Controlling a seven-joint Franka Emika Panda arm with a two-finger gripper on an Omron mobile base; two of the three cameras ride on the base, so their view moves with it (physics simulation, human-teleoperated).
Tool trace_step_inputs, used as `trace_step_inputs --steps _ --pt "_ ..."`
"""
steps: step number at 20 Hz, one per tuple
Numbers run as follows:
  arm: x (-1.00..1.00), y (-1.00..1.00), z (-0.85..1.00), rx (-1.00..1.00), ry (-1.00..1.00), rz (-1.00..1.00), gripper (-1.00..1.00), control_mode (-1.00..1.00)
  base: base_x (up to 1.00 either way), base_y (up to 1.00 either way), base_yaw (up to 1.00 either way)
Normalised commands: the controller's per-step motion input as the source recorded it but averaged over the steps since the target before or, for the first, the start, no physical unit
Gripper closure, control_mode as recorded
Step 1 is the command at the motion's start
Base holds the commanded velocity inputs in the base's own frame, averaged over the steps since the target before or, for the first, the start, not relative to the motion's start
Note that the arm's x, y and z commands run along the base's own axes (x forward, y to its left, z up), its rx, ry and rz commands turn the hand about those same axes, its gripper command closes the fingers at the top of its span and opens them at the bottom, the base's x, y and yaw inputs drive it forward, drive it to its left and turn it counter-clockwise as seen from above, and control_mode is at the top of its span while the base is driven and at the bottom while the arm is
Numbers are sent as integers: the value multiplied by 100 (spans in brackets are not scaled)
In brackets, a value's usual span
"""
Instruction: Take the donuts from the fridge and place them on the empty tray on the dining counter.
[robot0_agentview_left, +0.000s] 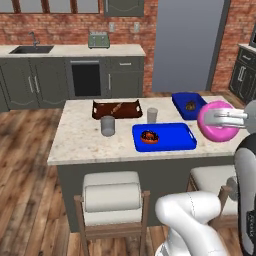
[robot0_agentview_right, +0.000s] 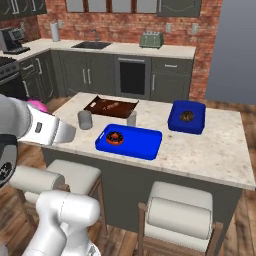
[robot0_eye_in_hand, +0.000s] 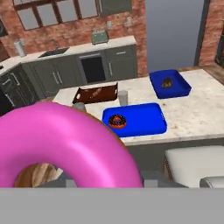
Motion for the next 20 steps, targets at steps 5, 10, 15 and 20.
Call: trace_step_inputs --steps 5,10,15,20 --pt "100 -85 -39 5 49 -14 100 -100 0 0 0" --pt "100 -78 -90 7 27 0 100 -100 0 0 0" --pt "100 -41 -100 2 14 0 100 -100 0 0 0" --pt "100 -23 -77 6 24 5 100 -100 0 0 0"
